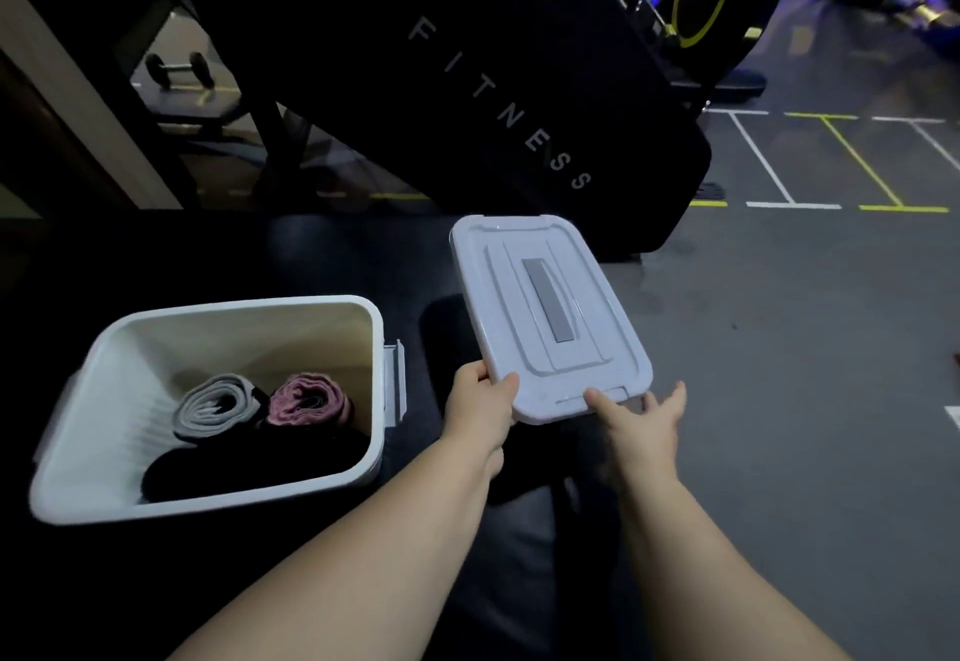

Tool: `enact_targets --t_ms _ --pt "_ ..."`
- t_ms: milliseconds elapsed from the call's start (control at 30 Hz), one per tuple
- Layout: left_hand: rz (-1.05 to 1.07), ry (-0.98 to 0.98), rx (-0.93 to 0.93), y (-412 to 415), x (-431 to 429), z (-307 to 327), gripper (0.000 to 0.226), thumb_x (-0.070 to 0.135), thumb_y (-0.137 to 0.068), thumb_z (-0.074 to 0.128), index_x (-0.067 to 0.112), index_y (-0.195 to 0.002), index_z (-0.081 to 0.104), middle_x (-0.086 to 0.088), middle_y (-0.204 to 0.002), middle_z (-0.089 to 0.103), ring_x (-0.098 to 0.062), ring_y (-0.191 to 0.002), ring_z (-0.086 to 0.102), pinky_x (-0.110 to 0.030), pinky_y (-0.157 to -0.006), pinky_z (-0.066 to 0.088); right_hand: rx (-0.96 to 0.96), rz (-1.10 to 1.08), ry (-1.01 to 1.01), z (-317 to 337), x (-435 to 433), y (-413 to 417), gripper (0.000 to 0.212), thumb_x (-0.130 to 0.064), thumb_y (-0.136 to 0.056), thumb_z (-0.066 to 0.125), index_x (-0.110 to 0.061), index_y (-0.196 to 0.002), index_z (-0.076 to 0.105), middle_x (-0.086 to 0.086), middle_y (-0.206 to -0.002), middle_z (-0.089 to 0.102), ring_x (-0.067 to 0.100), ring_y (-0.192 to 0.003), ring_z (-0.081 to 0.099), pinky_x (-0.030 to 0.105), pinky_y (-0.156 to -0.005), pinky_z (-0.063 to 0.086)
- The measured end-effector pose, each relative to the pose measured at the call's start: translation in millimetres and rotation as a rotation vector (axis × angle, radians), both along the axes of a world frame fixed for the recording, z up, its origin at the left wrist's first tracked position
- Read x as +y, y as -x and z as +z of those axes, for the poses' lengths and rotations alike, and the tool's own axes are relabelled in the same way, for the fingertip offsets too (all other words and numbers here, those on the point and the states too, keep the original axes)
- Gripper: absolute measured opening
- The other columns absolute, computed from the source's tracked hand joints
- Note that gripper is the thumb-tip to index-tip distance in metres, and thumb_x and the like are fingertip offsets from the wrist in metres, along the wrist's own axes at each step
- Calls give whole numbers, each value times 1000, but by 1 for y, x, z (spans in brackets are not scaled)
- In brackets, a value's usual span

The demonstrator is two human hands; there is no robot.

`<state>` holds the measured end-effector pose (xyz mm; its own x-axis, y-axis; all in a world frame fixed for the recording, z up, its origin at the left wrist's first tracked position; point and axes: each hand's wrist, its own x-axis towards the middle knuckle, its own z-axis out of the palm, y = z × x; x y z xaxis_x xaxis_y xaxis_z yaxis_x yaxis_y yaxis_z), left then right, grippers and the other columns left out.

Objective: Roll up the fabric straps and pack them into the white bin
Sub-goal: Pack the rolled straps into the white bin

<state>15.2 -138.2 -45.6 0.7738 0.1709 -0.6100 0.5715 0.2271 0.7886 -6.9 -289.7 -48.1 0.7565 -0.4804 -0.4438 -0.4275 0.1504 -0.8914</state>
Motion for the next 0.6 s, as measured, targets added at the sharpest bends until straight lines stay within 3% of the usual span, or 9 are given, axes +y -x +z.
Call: enact_targets --t_ms 67,133,267,400,500,600 --pt "54 58 -18 7 -2 17 15 9 -93 58 18 -104 56 -4 -100 69 -22 -93 68 -38 -85 57 -25 -90 -196 22 14 4 100 -5 -85 70 -21 -154 0 6 -135 53 21 -111 62 31 -80 55" --pt "88 103 -25 14 1 38 15 9 -92 60 21 -99 55 -5 -100 68 -23 -94 68 -39 -87 56 -67 -129 -312 42 30 9 81 -2 -89 65 -17 -151 16 14 -121 62 25 -101 67 28 -64 58" --pt "60 98 -82 24 20 75 24 11 -87 65 14 -109 56 -6 -102 70 -24 -98 67 -44 -94 53 -116 -136 -363 79 58 20 65 -6 -93 61 -21 -143 23 12 -110 65 24 -92 67 35 -72 56" --pt "72 131 -123 29 57 107 28 -4 -86 64 13 -102 50 -14 -105 65 -30 -100 64 -46 -94 52 -168 -77 -350 110 79 25 51 -4 -95 57 -22 -135 32 2 -98 67 15 -79 68 27 -60 55" --pt "220 194 -172 26 103 127 25 0 -88 66 10 -103 48 -14 -104 63 -24 -90 63 -39 -79 54 -168 3 -324 121 99 29 49 -3 -94 57 -20 -136 40 5 -104 69 19 -88 71 31 -67 57" --pt "360 202 -155 23 156 137 27 14 -90 68 11 -108 48 -8 -103 62 -21 -90 61 -42 -89 50 -131 114 -276 126 117 33 50 -4 -94 57 -27 -138 47 6 -107 72 23 -93 70 36 -77 56"
